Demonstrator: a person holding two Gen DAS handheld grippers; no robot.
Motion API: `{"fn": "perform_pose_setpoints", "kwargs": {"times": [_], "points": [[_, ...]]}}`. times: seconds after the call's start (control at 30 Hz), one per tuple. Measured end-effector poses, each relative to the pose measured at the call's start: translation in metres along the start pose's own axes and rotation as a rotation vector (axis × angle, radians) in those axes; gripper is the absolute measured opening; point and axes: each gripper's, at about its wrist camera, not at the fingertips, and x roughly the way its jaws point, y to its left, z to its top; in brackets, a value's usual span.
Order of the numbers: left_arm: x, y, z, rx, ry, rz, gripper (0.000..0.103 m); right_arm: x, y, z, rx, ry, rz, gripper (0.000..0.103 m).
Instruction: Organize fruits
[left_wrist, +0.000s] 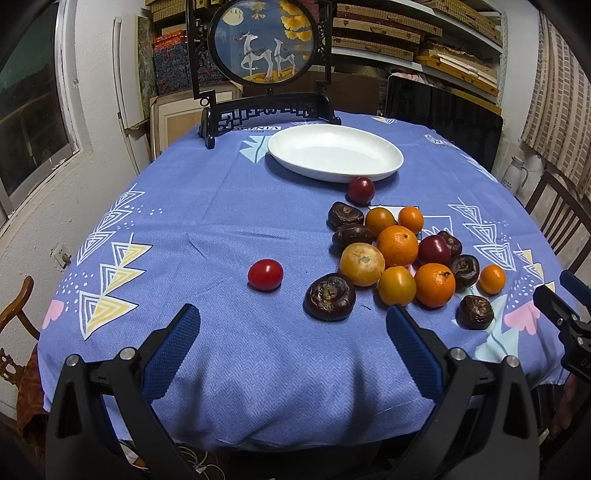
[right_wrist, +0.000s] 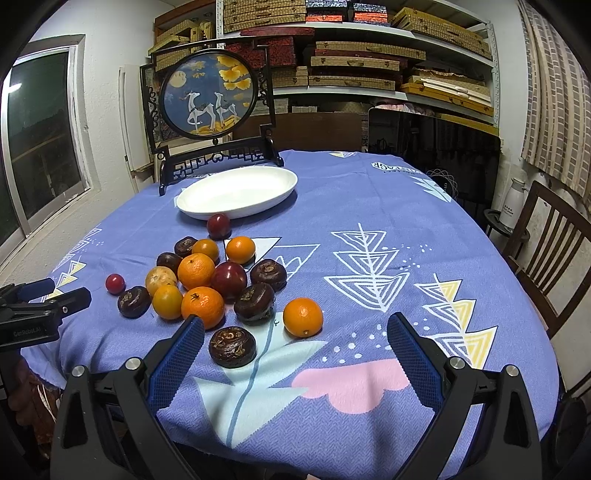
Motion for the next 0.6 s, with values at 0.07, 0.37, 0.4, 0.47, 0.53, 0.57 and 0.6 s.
{"fn": "perform_pose_setpoints", "kwargs": {"times": [0.07, 0.37, 0.4, 0.47, 0.53, 0.57, 0.6], "points": [[0.0, 0.0, 0.0, 0.0, 0.0, 0.0, 0.099, 0.0, 0.001, -0.001, 0.001, 0.002, 0.001, 0.099], [0.0, 0.0, 0.0, 0.0, 0.0, 0.0, 0.099, 0.0, 0.001, 0.0, -0.001, 0.001, 0.001, 0.099], [0.0, 0.0, 0.0, 0.001, 0.0, 0.0, 0.099, 0.0, 0.0, 0.0, -0.001, 0.002, 0.001, 0.099], [0.0, 0.0, -0.001, 0.006, 0.002, 0.001, 0.099, 0.0, 0.0, -0.001, -0.003, 0.004, 0.007, 0.099], [0.002, -0.001, -0.003, 0.024, 0.009, 0.004, 0.099, 0.003, 0.0, -0.005, -0.015, 0.025, 0.034, 0.099], [0.005, -0.002, -0.006, 0.037, 0.015, 0.006, 0.099, 0.006, -0.001, -0.008, -0.022, 0.042, 0.049, 0.099], [0.008, -0.001, -0.008, 0.045, 0.024, 0.009, 0.099, 0.012, -0.002, -0.013, -0.026, 0.074, 0.07, 0.099]]}}
